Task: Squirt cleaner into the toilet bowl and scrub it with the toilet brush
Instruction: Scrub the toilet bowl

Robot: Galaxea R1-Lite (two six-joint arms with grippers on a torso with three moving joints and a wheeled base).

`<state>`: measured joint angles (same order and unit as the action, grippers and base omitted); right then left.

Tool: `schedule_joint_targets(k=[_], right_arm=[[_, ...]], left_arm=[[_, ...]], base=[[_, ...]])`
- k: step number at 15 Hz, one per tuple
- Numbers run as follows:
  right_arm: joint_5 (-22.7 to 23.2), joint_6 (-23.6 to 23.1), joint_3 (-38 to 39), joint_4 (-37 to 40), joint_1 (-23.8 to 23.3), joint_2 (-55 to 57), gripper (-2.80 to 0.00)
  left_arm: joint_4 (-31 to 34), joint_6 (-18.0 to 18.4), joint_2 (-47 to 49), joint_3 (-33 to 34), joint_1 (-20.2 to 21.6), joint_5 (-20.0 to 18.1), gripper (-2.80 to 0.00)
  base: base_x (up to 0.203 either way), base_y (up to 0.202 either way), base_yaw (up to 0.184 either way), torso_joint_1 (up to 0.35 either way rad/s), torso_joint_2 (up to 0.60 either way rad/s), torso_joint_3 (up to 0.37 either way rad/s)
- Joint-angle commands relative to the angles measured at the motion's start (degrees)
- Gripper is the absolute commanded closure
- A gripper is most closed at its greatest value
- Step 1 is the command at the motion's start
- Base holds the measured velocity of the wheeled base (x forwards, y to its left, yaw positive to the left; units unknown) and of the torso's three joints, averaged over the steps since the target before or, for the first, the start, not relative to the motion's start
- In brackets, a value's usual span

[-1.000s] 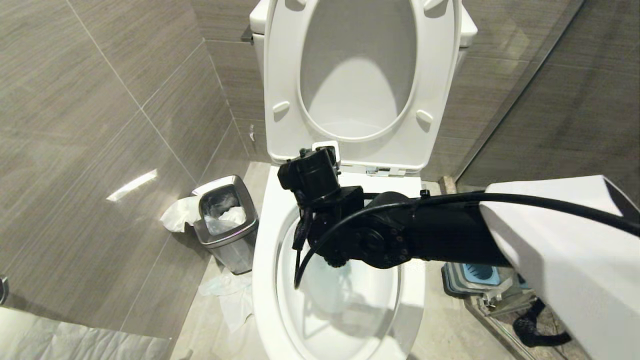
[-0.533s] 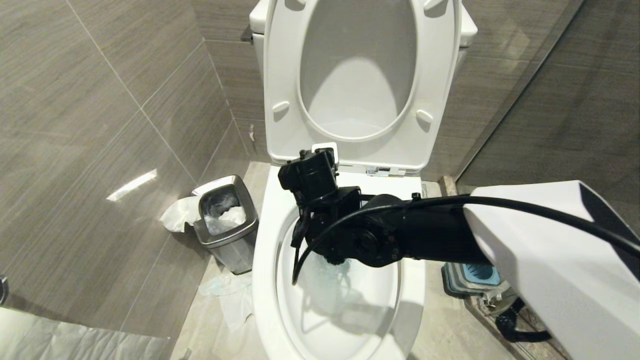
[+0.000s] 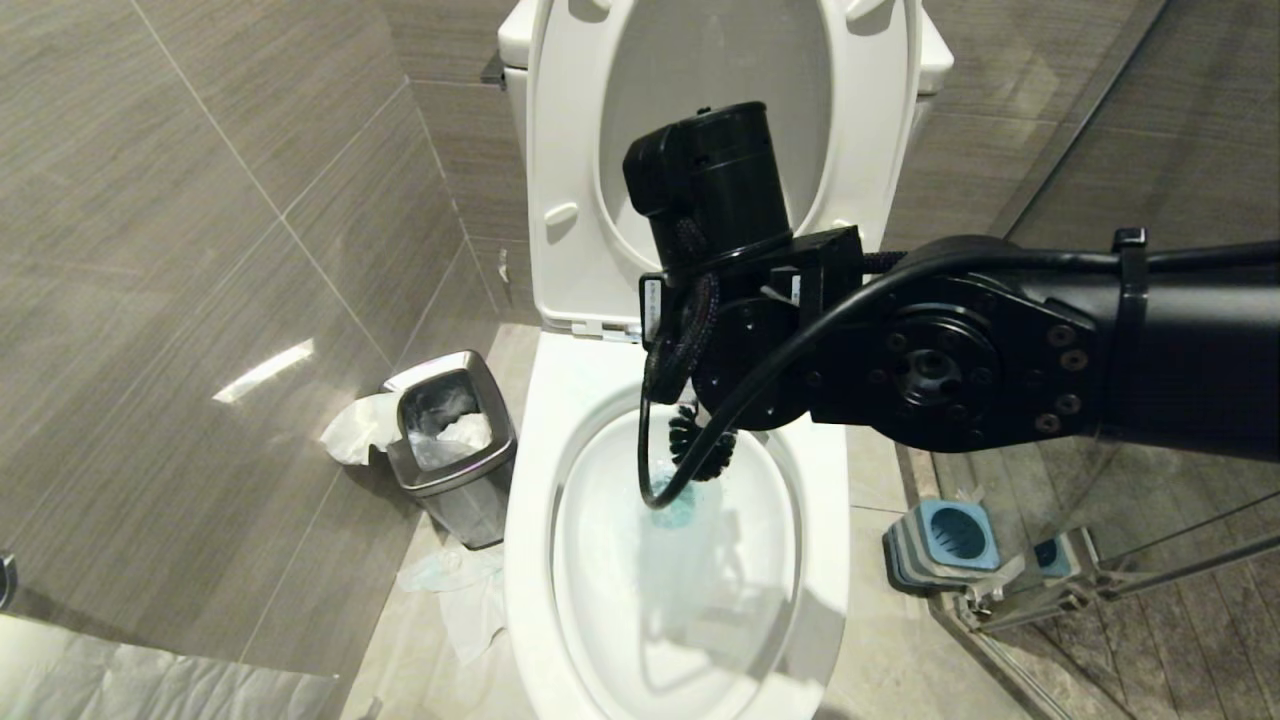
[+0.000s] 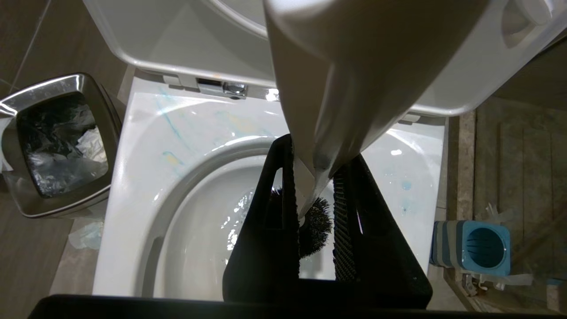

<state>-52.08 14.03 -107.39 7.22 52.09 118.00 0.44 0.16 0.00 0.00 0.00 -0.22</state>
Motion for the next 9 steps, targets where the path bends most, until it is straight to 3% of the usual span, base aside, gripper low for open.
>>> schedule_joint_targets(k=[1,9], right_arm=[[-0.16,0.1,0.0,-0.03,0.05,-0.09,0.0],[0.77,1.14,-4.72,-0.36,-0.12,14.42,0.0]], left_arm=[[0.0,0.01,0.0,0.18,0.0,-0.04,0.0],[0.0,0.01,0.0,0.18,0.0,-0.04,0.0]], base=[[0.0,0.0,0.0,0.0,0.0,0.0],[0.0,0.0,0.0,0.0,0.0,0.0]])
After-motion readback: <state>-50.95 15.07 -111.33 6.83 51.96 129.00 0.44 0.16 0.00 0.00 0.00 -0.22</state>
